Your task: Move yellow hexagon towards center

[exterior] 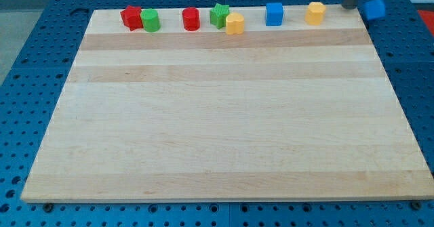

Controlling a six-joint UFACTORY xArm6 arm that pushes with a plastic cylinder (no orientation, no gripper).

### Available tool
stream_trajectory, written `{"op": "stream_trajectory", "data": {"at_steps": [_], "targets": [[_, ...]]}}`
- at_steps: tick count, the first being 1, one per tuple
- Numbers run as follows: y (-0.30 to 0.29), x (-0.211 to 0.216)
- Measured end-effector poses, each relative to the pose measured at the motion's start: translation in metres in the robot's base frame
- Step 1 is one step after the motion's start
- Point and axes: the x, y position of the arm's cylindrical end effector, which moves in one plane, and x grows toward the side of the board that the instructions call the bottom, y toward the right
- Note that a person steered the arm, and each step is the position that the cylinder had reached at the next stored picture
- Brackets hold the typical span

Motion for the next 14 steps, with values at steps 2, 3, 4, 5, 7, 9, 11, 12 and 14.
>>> {"op": "stream_trajectory", "data": {"at_steps": [2,3,4,5,7,9,11,12,14], "targets": [[0.000,0.031],[0.006,-0.002],[0.007,-0.006],[0.007,-0.005],[-0.015,0.008],[-0.018,0.008],[-0.052,0.006],[-0.088,0.041],[-0.133,0.052]]}}
